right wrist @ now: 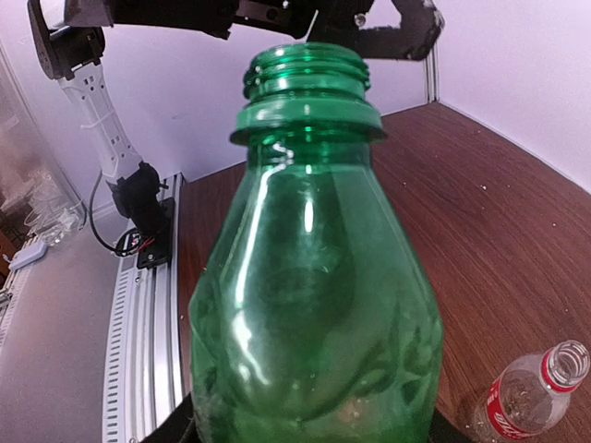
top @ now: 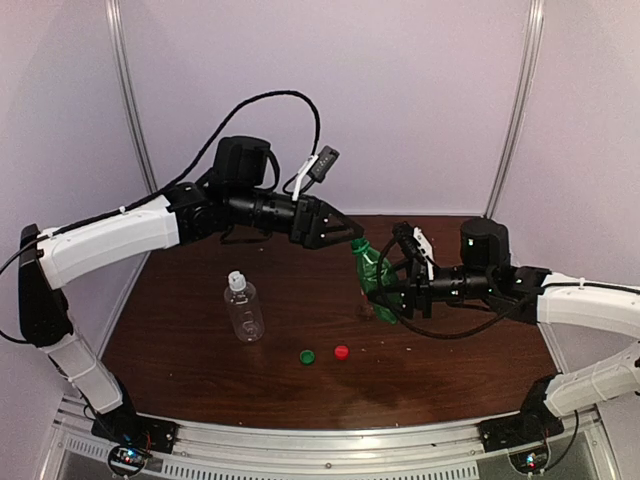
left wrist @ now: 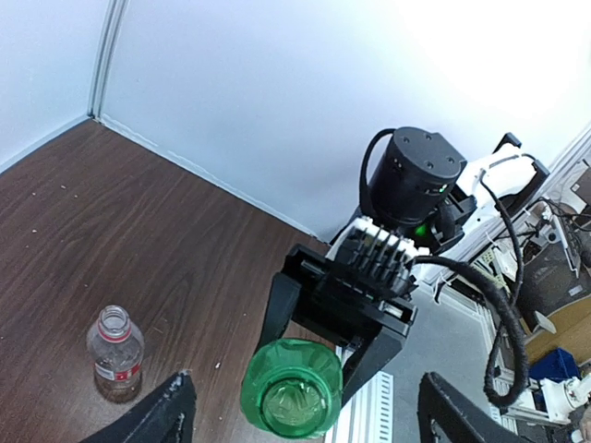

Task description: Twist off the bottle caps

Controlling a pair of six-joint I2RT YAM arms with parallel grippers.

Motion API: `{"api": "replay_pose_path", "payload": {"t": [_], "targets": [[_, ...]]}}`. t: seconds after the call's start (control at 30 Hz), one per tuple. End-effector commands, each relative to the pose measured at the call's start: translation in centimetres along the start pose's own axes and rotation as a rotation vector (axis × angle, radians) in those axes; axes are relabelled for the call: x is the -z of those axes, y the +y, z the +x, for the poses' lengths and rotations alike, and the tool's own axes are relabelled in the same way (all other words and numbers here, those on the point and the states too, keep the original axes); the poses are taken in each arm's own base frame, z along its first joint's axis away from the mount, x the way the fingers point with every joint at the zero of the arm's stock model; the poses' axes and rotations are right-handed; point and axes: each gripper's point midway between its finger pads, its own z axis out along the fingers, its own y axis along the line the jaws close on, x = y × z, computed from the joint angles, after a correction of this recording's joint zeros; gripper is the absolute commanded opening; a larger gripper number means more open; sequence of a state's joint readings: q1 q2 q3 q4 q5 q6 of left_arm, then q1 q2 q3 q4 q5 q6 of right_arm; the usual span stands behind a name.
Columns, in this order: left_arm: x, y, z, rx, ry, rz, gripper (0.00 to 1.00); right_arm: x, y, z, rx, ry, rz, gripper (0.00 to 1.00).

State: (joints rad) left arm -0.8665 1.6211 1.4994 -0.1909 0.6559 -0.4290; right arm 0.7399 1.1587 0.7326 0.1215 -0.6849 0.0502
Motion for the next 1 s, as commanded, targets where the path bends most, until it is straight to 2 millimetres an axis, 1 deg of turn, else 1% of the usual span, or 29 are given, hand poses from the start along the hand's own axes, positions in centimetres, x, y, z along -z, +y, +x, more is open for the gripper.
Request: {"api": "replay_pose_path", "payload": {"t": [0.0,0.1,0.3,0.5,0.57,0.8,0.9,0.97], "targets": [[-1.1,-0.8,-0.7,0.032,0.006,0.101,0.81,0.0,0.9,-2.4,0.040,-0.057,-0.048,0.54],[-1.5,-0.5,-0.2,0.050,0.024,0.102,0.74,0.0,1.0,-2.6,0.040,-0.065,-0.051,0.55],[-2.1,-0.6,0.5,0.071,0.051,0.138,0.58,-0.3,0.7,-2.4,0.031,-0.061,-0.045,0.54],[-2.4,-0.5,0.9,0.078,0.064,0.153,0.40,-0.5,0.3,-2.4,0.025,-0.057,-0.030,0.54],[-2.5,-0.5,0.9,0.081,0.067,0.158,0.36,-0.5,0.1,-2.4,0.023,-0.056,-0.019,0.54],[-2.6,-0.5,1.1,0.081,0.072,0.167,0.31,-0.7,-0.4,-2.3,0.014,-0.052,0.005,0.55],[-2.6,-0.6,1.0,0.077,0.071,0.167,0.24,-0.8,-0.8,-2.3,0.008,-0.048,0.020,0.56],[-2.7,-0.5,1.0,0.076,0.071,0.164,0.15,-0.8,-1.0,-2.2,0.003,-0.047,0.035,0.57]]}}
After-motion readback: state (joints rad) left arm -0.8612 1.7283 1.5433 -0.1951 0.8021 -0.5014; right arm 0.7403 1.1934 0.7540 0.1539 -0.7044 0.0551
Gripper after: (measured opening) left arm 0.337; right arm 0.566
